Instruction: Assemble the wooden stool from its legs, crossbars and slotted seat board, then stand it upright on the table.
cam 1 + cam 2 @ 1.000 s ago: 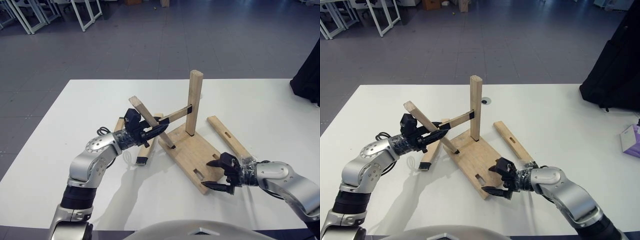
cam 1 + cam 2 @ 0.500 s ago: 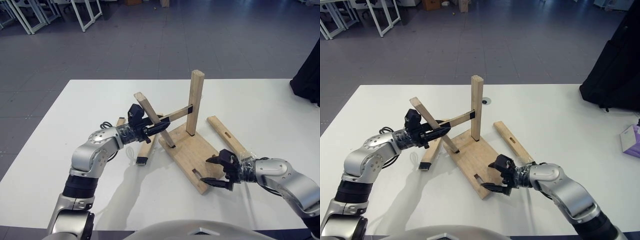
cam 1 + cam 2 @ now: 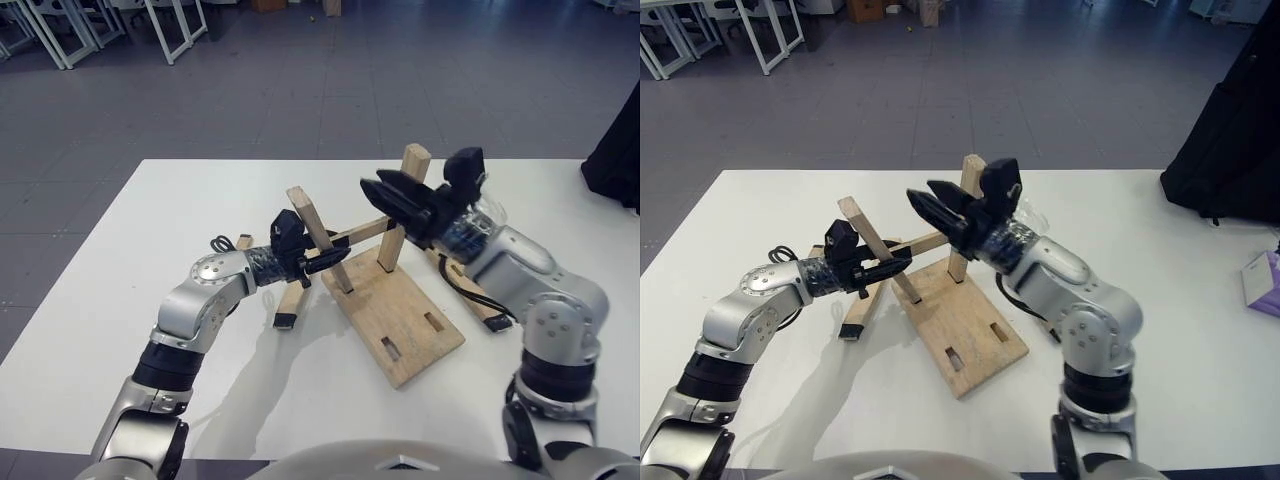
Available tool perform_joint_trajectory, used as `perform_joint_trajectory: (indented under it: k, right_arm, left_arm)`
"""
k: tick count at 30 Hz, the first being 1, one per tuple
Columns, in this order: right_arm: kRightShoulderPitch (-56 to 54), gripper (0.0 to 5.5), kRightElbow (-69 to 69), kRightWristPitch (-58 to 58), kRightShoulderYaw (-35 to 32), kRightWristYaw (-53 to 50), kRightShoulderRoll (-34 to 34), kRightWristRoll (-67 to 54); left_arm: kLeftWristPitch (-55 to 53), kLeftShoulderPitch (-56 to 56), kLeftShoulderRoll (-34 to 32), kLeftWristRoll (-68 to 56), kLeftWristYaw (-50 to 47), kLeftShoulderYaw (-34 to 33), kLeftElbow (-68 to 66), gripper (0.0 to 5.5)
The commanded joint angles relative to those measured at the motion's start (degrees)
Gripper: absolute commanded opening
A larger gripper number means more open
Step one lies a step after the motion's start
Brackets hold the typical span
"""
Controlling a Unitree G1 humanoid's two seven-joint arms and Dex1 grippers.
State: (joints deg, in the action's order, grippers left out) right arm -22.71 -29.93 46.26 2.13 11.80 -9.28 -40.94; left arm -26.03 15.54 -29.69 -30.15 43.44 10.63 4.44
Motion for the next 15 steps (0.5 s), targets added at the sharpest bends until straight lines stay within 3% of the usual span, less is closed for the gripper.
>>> perform_joint_trajectory:
  k: [1, 5, 8, 12, 15]
  right_arm:
    - [-3.7, 1.81, 8.8, -12.0, 12.4, -4.1, -1.0, 20.4]
    - [1.9, 1.81, 19.2, -11.7, 28.8, -0.5, -7.4, 34.9]
    - [4.8, 1.81, 17.0, -9.3, 31.3, 1.3, -7.6, 36.6]
    - [2.9, 1.81, 14.9, -16.4, 24.8, 0.2, -3.8, 35.7]
    - [4.5, 1.81, 4.6, -12.1, 12.1, 1.2, -1.8, 24.7]
  left_arm:
    - [-5.4, -3.1, -1.4, 8.3, -3.6, 4.7, -6.3, 2.02]
    - [-6.2, -1.4, -1.6, 7.9, -3.1, 5.3, -6.2, 2.02]
    - [-6.8, -0.4, -2.3, 7.9, -2.6, 5.7, -5.8, 2.02]
    - [-7.4, 0.9, -2.2, 9.1, -4.8, 5.6, -6.2, 2.02]
    - [-7.0, 0.5, -2.9, 10.0, -4.1, 7.3, -7.1, 2.02]
